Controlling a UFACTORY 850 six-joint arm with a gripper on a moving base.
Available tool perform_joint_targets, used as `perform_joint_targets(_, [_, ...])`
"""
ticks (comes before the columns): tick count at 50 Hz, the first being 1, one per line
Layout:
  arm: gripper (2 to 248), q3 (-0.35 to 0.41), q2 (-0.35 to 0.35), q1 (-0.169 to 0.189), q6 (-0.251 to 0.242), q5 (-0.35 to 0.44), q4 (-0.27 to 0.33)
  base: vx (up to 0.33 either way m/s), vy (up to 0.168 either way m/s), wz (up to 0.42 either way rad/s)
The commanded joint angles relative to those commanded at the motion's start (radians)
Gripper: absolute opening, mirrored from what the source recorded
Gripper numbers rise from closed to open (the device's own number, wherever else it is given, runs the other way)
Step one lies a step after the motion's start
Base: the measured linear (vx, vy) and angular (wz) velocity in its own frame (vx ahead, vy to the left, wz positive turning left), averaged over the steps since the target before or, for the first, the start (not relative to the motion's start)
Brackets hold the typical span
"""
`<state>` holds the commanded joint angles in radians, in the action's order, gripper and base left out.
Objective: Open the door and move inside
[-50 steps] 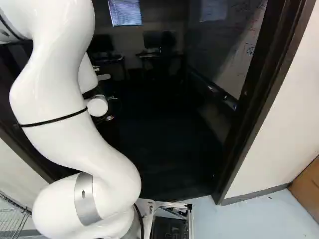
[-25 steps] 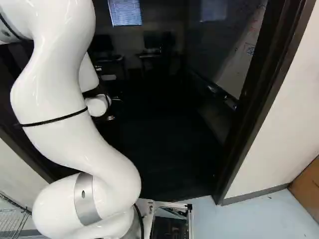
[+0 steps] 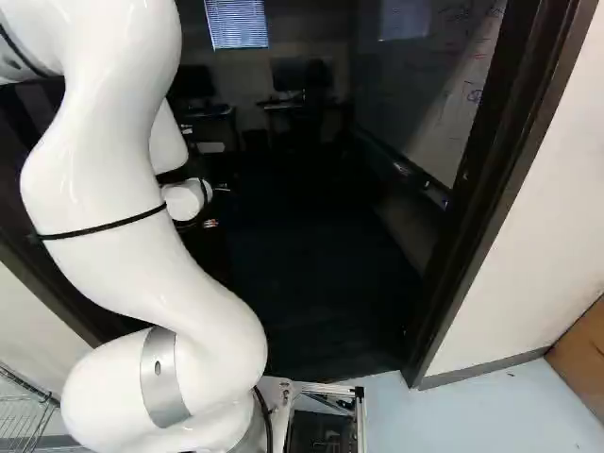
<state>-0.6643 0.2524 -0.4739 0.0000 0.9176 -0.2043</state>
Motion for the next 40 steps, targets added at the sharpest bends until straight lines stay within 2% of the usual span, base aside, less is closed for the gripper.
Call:
perform_joint_targets(24, [247, -0.033, 0.028, 0.070, 0.000, 0.000, 0.000, 0.000, 0.000, 0.000])
perform_joint_targets(40, [247, -0.019, 0.017, 0.117, 0.000, 0.000, 0.000, 0.000, 0.000, 0.000])
